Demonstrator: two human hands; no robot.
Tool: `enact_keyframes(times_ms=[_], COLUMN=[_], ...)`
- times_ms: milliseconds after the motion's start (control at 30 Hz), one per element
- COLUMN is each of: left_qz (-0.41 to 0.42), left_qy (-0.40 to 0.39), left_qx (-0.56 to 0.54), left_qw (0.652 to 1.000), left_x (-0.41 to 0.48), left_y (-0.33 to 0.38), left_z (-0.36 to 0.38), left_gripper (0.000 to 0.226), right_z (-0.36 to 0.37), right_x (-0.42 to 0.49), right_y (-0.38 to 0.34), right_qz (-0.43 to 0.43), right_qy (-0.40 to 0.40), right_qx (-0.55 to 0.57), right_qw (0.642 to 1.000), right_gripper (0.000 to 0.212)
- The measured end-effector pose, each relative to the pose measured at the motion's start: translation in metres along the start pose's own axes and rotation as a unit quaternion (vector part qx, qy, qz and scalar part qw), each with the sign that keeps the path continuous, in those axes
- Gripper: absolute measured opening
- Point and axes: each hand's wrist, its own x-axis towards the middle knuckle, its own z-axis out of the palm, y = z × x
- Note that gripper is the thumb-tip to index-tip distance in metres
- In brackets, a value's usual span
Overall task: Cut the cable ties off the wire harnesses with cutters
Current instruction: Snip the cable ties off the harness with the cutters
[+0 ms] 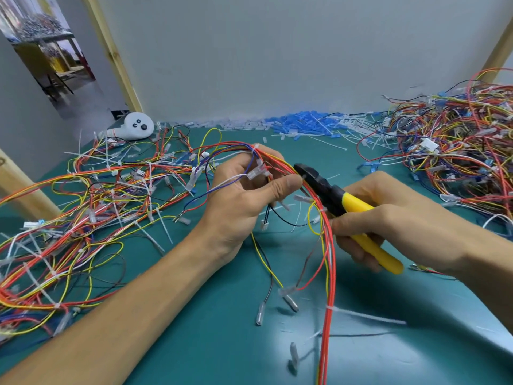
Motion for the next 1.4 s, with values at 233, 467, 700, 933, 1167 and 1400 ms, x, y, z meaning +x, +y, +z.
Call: enact_keyframes(times_ms=[233, 467, 700, 933, 1167, 1400], left_qz=[-0.003, -0.013, -0.025, -0.006, -0.002, -0.006], left_qy=[0.012, 0.033, 0.006, 0.026, 0.052, 0.064], left_qx=[-0.007, -0.029, -0.094, -0.113, -0.093, -0.102], left_qw=[1.0, 0.999, 0.995, 0.993, 0.994, 0.993], left_x=[0.0, 0.001, -0.002, -0.002, -0.003, -0.003], left_y=[0.001, 0.003, 0.005, 0.004, 0.004, 0.006], left_z=[0.001, -0.001, 0.0, -0.001, -0.003, -0.001], left_gripper=[0.022, 0.023, 0.024, 0.026, 0.025, 0.024], right_z=[0.007, 0.002, -0.006, -0.013, -0.028, -0.024], right_x=[0.006, 0.009, 0.011, 0.023, 0.024, 0.021], right_y=[0.007, 0.009, 0.016, 0.009, -0.005, -0.008], right_qz=[-0.012, -0.03, -0.013, 0.164, 0.224, 0.251], right_qy=[0.026, 0.096, 0.084, -0.196, -0.361, -0.332], right_qx=[0.023, 0.067, 0.114, 0.183, 0.156, 0.083], right_qw=[0.999, 0.993, 0.99, 0.949, 0.892, 0.906], right_gripper=[0.022, 0.019, 0.023, 0.041, 0.084, 0.057])
